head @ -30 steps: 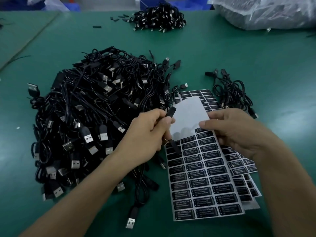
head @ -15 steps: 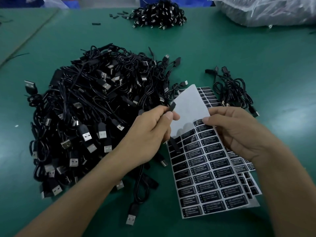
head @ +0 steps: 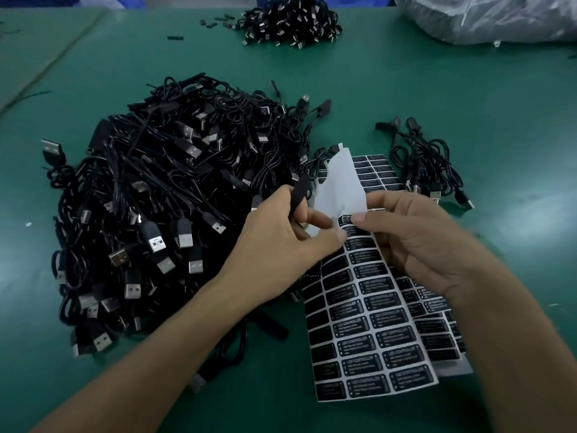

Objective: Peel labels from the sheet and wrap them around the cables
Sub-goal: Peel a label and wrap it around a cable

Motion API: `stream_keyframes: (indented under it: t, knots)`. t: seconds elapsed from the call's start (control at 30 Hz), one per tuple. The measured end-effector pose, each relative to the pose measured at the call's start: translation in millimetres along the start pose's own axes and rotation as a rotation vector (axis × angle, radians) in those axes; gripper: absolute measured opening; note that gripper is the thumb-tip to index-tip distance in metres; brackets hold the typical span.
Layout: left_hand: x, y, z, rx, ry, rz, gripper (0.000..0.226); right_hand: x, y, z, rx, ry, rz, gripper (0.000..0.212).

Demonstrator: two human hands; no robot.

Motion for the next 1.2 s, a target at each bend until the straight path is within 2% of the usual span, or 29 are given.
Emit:
stream_keyframes:
  t: [0.13,0.23,0.4,0.57,0.83,1.0,1.2]
  knots:
    - [-9,9,1,-0.081,-0.282,-0.05,0.047,17,2,-4,0.046,0.203,0.13,0.043]
    - [-13,11,3,-0.143,-0.421,-0.047,0.051,20,1,-2,0.033,0.217,0.155,0.029]
    - [-6,8,1,-0.095,-0.195,0.04,0.05,6,0,2,-0.011,0.058,0.113,0.021]
    - [-1,5,3,-0.102,-0.058,0.112,0.053,-2,1,6,-0.011,0.062,0.111,0.019]
    - [1,2,0,-0.041,-0.044,0.143,0.055,-5,2,4,0.063,0.125,0.1,0.013]
    - [0,0,-4,0.002,-0.027,0.123,0.056,-7,2,2,0.181,0.25,0.077,0.009]
    - [-2,5,1,-0.079,-0.096,0.147,0.056,-6,2,1,0.194,0.326,0.09,0.007]
Point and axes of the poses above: each hand's wrist, its own y-axis away from the middle knuckle, its own x-axis out of the back of the hand, z = x × y, the point moved 6 cm from there along -y, towards the middle knuckle, and after that the axes turned 10 degrees about z, right-handed, at the moved point
